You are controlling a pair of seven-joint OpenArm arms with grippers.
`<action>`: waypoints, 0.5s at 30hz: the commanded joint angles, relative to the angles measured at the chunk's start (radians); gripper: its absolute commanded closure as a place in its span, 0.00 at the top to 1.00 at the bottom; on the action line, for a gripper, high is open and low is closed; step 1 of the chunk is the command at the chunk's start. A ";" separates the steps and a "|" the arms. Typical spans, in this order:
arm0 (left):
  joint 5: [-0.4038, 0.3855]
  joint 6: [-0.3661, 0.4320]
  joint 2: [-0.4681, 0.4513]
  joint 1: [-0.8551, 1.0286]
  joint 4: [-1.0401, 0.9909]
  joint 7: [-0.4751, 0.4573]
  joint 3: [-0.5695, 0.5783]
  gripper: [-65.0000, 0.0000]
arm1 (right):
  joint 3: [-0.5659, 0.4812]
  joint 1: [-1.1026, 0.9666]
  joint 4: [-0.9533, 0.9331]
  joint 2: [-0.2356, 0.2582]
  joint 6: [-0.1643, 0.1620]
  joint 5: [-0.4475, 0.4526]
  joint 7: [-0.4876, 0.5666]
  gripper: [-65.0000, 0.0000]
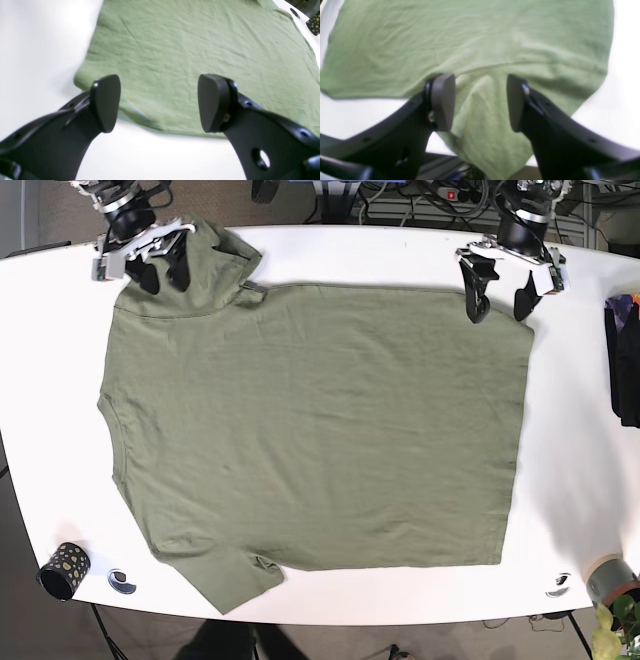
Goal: Fold the T-shirt properly
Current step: 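Lower both grippers to the green shirt's collar-side corners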
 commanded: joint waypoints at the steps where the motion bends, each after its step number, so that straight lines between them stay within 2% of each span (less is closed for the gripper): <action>1: -0.028 -0.006 -0.023 -0.001 0.003 -0.024 0.009 0.69 | 0.054 0.016 0.015 0.009 0.015 0.101 -0.040 0.50; 8: -0.036 -0.006 -0.044 -0.040 -0.026 -0.024 0.053 0.68 | 0.209 0.096 -0.004 0.008 0.017 0.283 -0.266 0.50; 12: -0.034 -0.006 -0.042 -0.041 -0.034 -0.024 0.058 0.68 | 0.298 0.145 -0.094 0.008 0.017 0.408 -0.386 0.50; 15: -0.033 -0.006 -0.041 -0.041 -0.034 -0.024 0.065 0.68 | 0.344 0.173 -0.188 0.011 0.017 0.468 -0.447 0.50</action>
